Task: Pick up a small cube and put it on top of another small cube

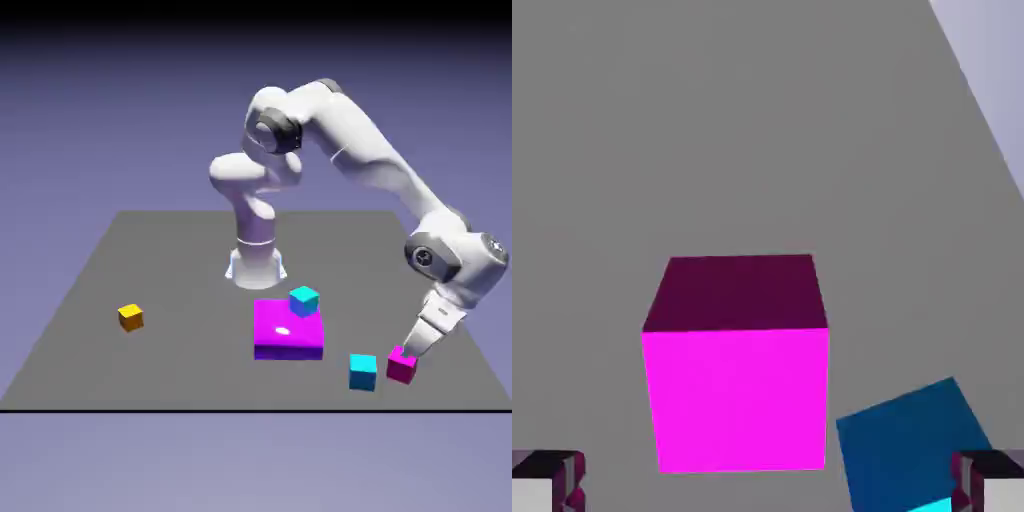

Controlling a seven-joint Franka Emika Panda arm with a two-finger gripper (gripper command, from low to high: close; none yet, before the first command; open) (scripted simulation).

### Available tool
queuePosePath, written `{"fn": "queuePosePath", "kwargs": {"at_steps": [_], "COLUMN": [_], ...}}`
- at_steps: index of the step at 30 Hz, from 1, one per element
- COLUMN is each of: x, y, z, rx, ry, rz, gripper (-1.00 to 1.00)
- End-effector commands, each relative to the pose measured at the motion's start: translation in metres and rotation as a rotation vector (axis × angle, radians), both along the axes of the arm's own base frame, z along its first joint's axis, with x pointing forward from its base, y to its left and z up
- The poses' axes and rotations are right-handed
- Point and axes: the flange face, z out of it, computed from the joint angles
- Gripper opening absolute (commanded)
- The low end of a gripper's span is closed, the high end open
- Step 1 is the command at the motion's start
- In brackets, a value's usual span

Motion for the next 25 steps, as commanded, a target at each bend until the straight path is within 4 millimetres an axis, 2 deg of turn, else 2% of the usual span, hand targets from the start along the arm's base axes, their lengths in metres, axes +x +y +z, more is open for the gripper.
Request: {"fn": "queuePosePath", "kwargs": {"at_steps": [1,3,4,5,6,9,16,18,21,22,23,24,25], "x": [-0.003,-0.011,-0.011,-0.011,-0.011,0.0,0.041,0.042,0.027,0.025,0.025,0.025,0.032], "y": [-0.006,-0.018,-0.018,-0.018,-0.018,0.0,-0.102,-0.107,-0.12,-0.121,-0.121,-0.121,-0.117], "z": [-0.022,-0.065,-0.065,-0.065,-0.065,0.0,0.054,0.056,-0.003,-0.009,-0.009,-0.009,0.01], "rx": [-0.001,0.0,0.0,0.0,0.0,0.0,0.001,0.001,0.0,0.0,0.0,0.0,0.0], "ry": [-0.001,0.0,0.0,0.0,0.0,0.0,0.0,0.0,0.0,0.0,0.0,0.0,-0.001], "rz": [-0.001,0.0,0.0,0.0,0.0,0.0,-0.293,-0.308,-0.308,-0.307,-0.307,-0.307,-0.308], "gripper": [0.0,0.0,0.0,-1.0,-1.0,-1.0,-1.0,-1.0,-1.0,-1.0,1.0,1.0,1.0]}}
